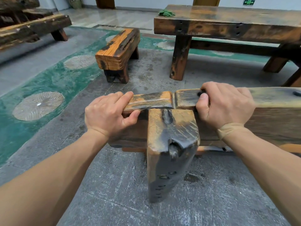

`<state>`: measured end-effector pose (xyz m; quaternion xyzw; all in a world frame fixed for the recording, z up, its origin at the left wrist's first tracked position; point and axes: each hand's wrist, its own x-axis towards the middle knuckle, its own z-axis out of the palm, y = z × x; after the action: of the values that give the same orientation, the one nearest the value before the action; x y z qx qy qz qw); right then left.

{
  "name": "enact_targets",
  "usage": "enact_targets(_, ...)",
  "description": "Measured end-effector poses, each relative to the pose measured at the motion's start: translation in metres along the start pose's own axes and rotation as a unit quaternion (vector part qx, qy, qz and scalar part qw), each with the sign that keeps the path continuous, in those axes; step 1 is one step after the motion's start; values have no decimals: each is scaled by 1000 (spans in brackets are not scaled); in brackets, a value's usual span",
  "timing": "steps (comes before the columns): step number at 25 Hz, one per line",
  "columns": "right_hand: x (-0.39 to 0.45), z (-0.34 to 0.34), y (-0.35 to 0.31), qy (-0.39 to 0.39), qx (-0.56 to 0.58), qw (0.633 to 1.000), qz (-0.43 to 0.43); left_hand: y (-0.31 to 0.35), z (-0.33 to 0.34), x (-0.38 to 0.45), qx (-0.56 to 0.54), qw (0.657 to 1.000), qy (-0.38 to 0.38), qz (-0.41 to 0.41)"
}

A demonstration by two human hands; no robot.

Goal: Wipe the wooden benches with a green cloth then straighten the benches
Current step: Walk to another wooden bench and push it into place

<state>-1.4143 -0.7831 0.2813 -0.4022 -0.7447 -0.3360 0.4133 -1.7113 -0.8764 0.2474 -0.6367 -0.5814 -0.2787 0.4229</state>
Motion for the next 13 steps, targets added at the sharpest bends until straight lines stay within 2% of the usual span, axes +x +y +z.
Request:
enact_targets(6, 42, 80, -11, 0, -18, 1000, 14, -48, 81, 42, -46, 998, -44, -3)
enact_targets(13, 89, 172, -14, -18, -23, 999, 37, -89, 176, 93, -86, 990, -99, -49)
